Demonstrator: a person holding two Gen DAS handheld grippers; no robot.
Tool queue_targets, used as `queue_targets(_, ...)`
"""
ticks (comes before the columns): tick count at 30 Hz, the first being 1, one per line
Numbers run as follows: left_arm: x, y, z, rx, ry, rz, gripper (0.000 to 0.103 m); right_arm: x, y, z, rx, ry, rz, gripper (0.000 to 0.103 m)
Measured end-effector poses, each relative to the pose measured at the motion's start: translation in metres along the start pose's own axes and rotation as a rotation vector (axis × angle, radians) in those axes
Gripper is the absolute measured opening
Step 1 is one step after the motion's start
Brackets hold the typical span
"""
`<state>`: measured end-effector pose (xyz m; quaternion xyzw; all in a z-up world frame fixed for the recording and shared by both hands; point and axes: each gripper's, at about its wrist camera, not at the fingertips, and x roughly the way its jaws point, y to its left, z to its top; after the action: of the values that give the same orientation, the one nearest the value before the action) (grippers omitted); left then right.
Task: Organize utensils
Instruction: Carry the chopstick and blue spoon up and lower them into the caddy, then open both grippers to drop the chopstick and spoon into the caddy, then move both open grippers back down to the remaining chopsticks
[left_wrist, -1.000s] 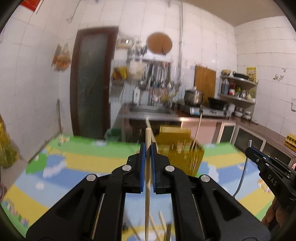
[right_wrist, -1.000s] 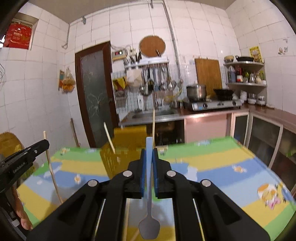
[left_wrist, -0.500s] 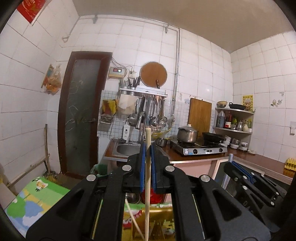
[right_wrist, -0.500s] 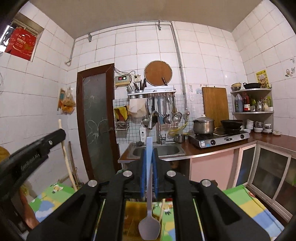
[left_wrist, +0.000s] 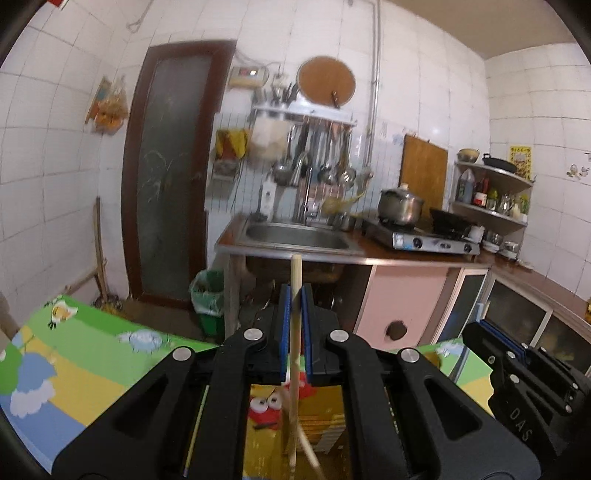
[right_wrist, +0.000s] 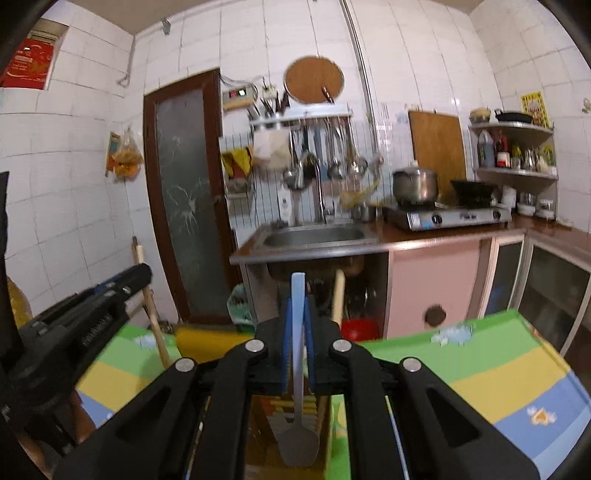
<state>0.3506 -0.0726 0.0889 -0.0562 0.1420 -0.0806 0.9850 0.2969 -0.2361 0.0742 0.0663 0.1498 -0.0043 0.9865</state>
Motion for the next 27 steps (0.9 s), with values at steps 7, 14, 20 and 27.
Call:
queue_targets(7,-0.016,0.020,-0.008,-0.043,0.087,0.014,0.022,0.002,-0.013,-0.010,0.020,0.080,-0.031,0.008)
queue_targets(14,-0.080,0.034,0.011,-0.064,0.020,0.064,0.095,-0.025,-0.017,0.009,-0.001,0.095,-0.066,0.070)
queue_targets(20,-0.123,0.038,0.022,-0.014,0.060,0.079,0.098,-0.061,-0.027,0.022,-0.009,0.103,-0.085,0.075)
queue_targets(27,-0.150,0.055,-0.026,-0.011,0.142,0.124,0.098,-0.101,-0.042,-0.003,0.001,0.159,-0.097,0.081)
